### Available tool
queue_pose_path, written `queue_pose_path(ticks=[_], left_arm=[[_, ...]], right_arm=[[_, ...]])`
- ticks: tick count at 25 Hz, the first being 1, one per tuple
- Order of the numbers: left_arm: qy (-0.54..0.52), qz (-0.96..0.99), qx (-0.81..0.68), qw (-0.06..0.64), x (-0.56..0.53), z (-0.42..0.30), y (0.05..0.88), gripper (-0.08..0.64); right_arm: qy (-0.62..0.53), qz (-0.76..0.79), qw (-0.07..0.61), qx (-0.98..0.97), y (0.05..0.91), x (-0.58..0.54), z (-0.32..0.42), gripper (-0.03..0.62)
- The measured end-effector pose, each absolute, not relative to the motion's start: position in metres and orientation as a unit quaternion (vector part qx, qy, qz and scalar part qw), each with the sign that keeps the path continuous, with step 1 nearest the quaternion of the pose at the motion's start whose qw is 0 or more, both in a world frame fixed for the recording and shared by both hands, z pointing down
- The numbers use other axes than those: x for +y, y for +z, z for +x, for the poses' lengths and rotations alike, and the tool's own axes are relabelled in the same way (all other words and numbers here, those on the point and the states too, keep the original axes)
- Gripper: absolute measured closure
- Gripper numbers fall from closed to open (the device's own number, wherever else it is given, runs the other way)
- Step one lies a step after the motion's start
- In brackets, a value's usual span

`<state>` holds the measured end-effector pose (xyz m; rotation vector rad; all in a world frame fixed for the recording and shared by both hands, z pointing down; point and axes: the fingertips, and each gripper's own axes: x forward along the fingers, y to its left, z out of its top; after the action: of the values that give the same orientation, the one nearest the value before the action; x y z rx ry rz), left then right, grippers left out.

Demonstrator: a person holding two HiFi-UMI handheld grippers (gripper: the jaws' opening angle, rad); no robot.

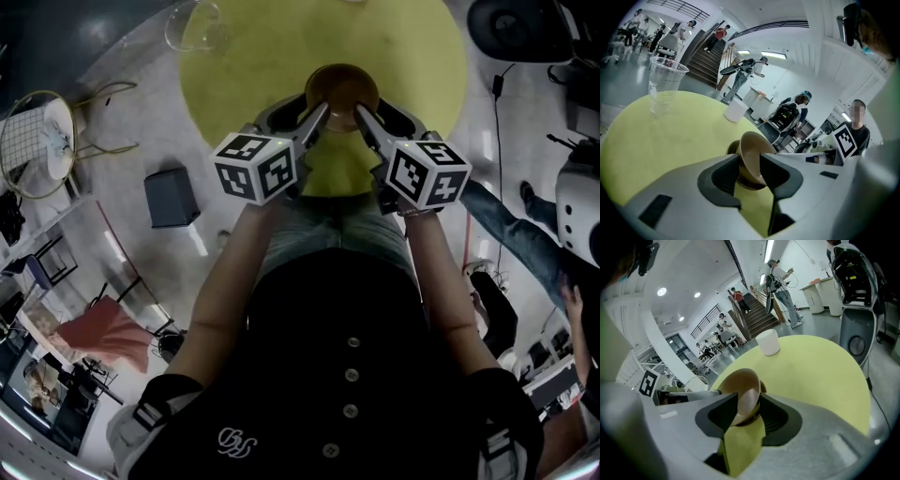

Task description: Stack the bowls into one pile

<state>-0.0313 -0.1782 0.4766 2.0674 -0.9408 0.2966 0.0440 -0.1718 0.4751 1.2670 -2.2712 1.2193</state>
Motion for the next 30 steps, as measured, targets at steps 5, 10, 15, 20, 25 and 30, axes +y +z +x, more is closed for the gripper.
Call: queue_pose_path(ticks=[5, 10, 15, 20, 25, 30], left_arm=[[0.123, 0.821, -0.376, 0.412, -0.181, -0.037, 0.480, 0.433], [0.122, 0.820, -0.382, 0.410, -0.181, -0.043, 0.479, 0.433], [0.117, 0.823, -0.387, 0.400, -0.184, -0.046, 0.473, 0.433], [0.103, 0.829, -0.382, 0.395, -0.180, -0.041, 0.457, 0.433], [0.093, 0.840, -0.372, 0.383, -0.178, -0.038, 0.440, 0.433], [0.079, 0.853, -0.364, 0.365, -0.176, -0.039, 0.420, 0.433]], right_arm=[[0.425, 0.440, 0.134, -0.780, 0.478, -0.176, 0.042, 0.457], [0.426, 0.449, 0.130, -0.775, 0.478, -0.175, 0.046, 0.457], [0.417, 0.456, 0.123, -0.776, 0.470, -0.174, 0.050, 0.457], [0.412, 0.446, 0.113, -0.786, 0.452, -0.168, 0.048, 0.457], [0.411, 0.430, 0.091, -0.799, 0.433, -0.169, 0.041, 0.457], [0.409, 0.408, 0.083, -0.812, 0.415, -0.163, 0.032, 0.501]])
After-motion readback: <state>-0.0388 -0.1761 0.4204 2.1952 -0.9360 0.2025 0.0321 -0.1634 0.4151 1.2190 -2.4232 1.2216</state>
